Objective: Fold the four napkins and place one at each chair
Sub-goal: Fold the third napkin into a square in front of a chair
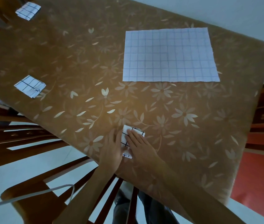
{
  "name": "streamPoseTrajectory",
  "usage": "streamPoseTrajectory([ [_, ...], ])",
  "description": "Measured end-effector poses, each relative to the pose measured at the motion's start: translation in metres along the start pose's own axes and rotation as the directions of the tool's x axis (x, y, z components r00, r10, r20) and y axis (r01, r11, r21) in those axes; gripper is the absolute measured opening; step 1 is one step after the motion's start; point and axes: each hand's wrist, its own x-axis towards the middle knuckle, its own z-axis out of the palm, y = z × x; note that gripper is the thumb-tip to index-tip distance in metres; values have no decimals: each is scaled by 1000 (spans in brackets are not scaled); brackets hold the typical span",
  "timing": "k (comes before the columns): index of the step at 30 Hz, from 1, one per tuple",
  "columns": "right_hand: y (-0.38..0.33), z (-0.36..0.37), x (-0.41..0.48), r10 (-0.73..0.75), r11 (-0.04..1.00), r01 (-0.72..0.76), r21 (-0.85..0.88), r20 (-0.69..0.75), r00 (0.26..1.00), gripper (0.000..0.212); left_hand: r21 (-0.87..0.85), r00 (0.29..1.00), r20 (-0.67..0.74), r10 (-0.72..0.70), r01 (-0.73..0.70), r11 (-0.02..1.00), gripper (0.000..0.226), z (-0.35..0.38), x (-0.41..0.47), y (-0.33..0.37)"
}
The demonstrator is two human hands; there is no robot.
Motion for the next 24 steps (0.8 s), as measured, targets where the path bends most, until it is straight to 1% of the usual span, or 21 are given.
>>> streamPoseTrajectory([
  [1,-2,1,-4,27,1000,-27,5,11,1000,60,74,996,25,83,-85,994,93,1,1,-1],
  [3,-3,3,-7,45,999,-45,-1,24,999,62,177,961,124,249,-268,947,89,7,0,-5],
  [4,-1,4,-7,36,999,-36,-22,8,999,59,191,941,172,291,-321,927,85,9,-2,-8],
  [5,0,4,-7,31,999,-31,-33,4,1000,57,192,932,204,301,-339,921,79,10,-3,-11],
  [7,8,7,-7,18,999,-18,-36,1,1000,59,197,936,210,282,-323,925,68,9,-3,-14],
  [9,15,10,-5,-19,999,20,-26,20,1000,62,211,945,203,257,-298,931,65,7,-2,-13],
  [12,26,8,0,-77,996,78,-38,27,997,63,240,954,221,203,-255,937,68,11,-2,-9],
  [16,33,3,2,-125,991,125,-49,-10,992,64,267,955,254,150,-219,938,71,14,-2,-7],
  [21,32,6,-1,-93,996,93,-14,-4,996,65,256,951,269,153,-223,941,71,11,-1,-7],
  [24,27,7,-4,-22,1000,22,-9,7,1000,66,249,939,276,205,-276,928,73,5,4,-10],
])
